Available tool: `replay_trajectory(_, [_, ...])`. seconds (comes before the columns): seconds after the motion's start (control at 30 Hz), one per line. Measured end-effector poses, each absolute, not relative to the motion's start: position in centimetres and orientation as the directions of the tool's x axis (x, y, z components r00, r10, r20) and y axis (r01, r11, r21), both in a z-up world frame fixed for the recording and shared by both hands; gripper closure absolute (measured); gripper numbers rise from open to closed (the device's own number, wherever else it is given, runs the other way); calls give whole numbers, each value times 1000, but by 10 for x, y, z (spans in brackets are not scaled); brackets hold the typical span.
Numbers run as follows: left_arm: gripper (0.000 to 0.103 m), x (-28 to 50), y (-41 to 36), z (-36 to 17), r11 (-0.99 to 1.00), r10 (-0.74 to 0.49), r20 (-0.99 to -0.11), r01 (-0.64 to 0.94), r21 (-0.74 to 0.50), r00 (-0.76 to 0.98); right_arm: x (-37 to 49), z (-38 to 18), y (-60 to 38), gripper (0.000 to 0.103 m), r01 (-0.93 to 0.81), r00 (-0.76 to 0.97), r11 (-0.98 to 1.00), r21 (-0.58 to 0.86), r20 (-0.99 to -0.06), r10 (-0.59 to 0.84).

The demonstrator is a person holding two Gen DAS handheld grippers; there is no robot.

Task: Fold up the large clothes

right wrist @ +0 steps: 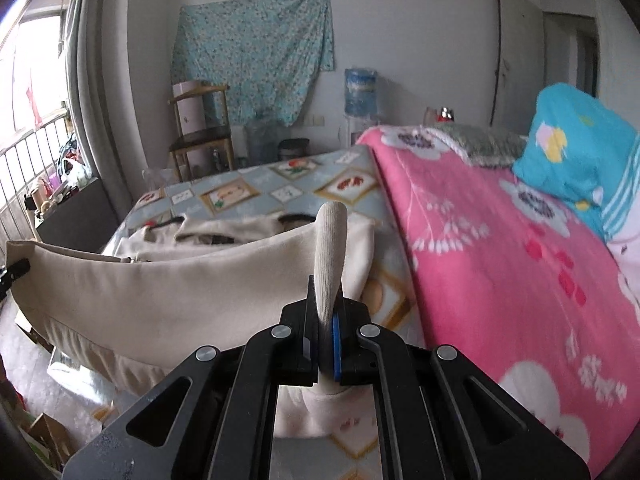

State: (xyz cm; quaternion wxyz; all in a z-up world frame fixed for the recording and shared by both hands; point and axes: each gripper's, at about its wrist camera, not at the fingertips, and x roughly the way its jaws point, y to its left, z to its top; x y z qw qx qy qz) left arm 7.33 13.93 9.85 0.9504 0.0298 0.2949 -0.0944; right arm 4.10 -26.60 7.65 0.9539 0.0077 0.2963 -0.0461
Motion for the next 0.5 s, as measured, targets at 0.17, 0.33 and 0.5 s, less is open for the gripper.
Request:
replay_trajectory(0.17, [97, 125, 136, 111, 978, -165, -555, 210, 18, 815, 90, 86, -270, 98, 73, 830, 996, -47, -551, -87])
replay_trajectory(0.33, [97, 196, 130, 114, 976, -173, -583, 218, 7, 794, 151, 90, -279, 98, 48, 835, 996, -72, -544, -79])
replay_trajectory(0.5, [97, 278, 126, 103, 974, -176, -637, 226, -3, 751, 224, 78, -294, 98, 30, 814, 998, -51, -578, -54])
